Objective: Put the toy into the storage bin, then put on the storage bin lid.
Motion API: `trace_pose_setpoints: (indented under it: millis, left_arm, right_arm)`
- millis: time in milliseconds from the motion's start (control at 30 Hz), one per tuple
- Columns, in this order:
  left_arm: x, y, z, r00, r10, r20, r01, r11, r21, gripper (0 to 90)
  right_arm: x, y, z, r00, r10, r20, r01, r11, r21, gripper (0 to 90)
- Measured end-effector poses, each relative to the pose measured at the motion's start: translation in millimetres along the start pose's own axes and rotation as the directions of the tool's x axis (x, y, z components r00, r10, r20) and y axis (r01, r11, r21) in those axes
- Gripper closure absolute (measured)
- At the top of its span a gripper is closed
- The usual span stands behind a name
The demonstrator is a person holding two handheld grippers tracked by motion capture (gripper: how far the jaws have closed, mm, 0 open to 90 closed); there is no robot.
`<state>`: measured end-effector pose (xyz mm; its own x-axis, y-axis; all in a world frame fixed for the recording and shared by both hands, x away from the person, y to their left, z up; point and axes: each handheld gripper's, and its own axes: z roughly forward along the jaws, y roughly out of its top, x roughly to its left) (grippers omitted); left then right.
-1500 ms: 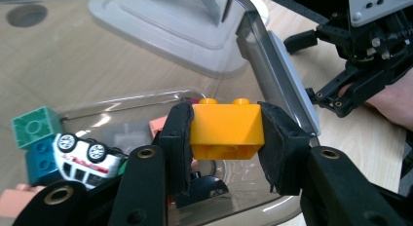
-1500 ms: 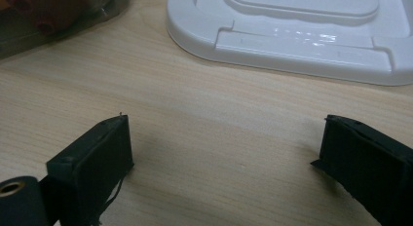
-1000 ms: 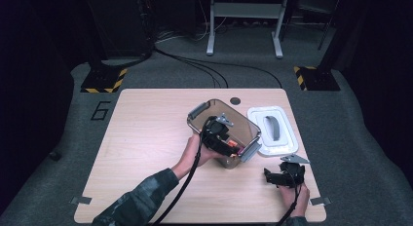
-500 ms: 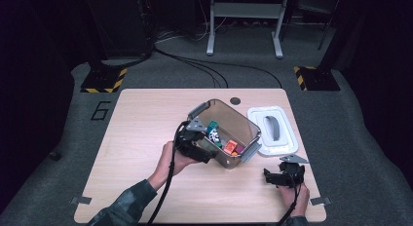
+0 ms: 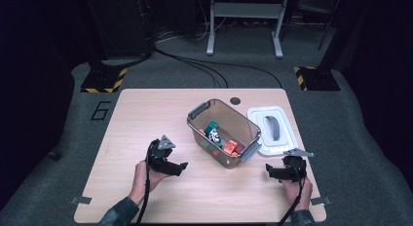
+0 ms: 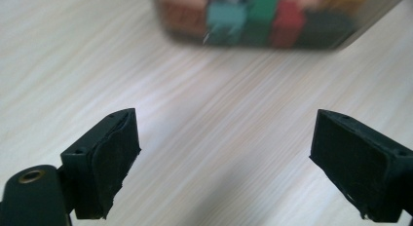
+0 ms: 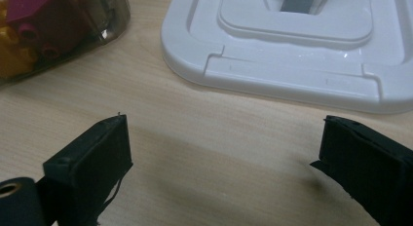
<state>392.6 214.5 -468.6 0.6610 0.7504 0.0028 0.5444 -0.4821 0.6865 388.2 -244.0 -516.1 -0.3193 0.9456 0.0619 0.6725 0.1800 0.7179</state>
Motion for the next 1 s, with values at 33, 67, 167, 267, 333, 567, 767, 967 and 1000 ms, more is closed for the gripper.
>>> trace_pose_setpoints:
  millis: [33, 67, 167, 267, 333, 567, 767, 967, 1000]
  left_arm:
    - [3.1, -6.5, 2.0, 0.9997, -0.015, -0.018, 0.015, 0.9999, 0.005, 9.7]
    - [3.1, -6.5, 2.0, 0.9997, -0.015, -0.018, 0.015, 0.9999, 0.005, 8.5]
    - [9.3, -24.5, 5.8, 0.9967, -0.032, -0.075, 0.034, 0.9992, 0.02, 7.9]
    - [14.4, -41.1, 6.9, 0.9887, -0.056, -0.139, 0.055, 0.9984, -0.01, 6.9]
    - [15.8, -47.5, 8.6, 0.9837, -0.063, -0.168, 0.061, 0.998, -0.016, 6.5]
    - [19.5, -54.2, 16.2, 0.983, -0.068, -0.171, 0.068, 0.9976, -0.007, 5.5]
    - [19.3, -58.9, 20.6, 0.9831, -0.062, -0.172, 0.06, 0.998, -0.017, 5.1]
    - [25.3, -68.3, 21.0, 0.98, -0.143, -0.138, 0.136, 0.9889, -0.061, 2.4]
    - [27.1, -68.5, 21.0, 0.9806, -0.139, -0.139, 0.132, 0.9896, -0.057, 1.1]
  right_arm:
    - [-1.1, 2.2, 0.4, 1.0, 0.004, -0.001, -0.004, 1.0, -0.009, 3.7]
    - [-1.1, 2.2, 0.4, 1.0, 0.004, -0.001, -0.004, 1.0, -0.009, 3.7]
    - [-6.7, 8.9, 0.5, 1.0, -0.001, 0.001, 0.001, 1.0, -0.008, 3.7]
    - [-14.9, 19.9, 2.8, 1.0, 0.003, 0.002, -0.003, 0.9998, -0.022, 3.9]
    - [-19.4, 26.3, 6.8, 0.9999, 0.013, -0.011, -0.013, 0.9996, -0.024, 4.0]
    - [-27.9, 45.8, 20.3, 0.9999, 0.004, -0.014, -0.004, 0.9999, -0.011, 4.2]
    - [-33.5, 69.7, 36.5, 0.9997, -0.017, -0.014, 0.017, 0.9998, -0.003, 4.7]
    - [-39.4, 88.9, 46.3, 0.9998, -0.017, -0.006, 0.017, 0.9997, -0.017, 6.0]
    - [-40.8, 91.9, 48.4, 0.9999, -0.006, -0.011, 0.006, 1.0, -0.006, 6.8]
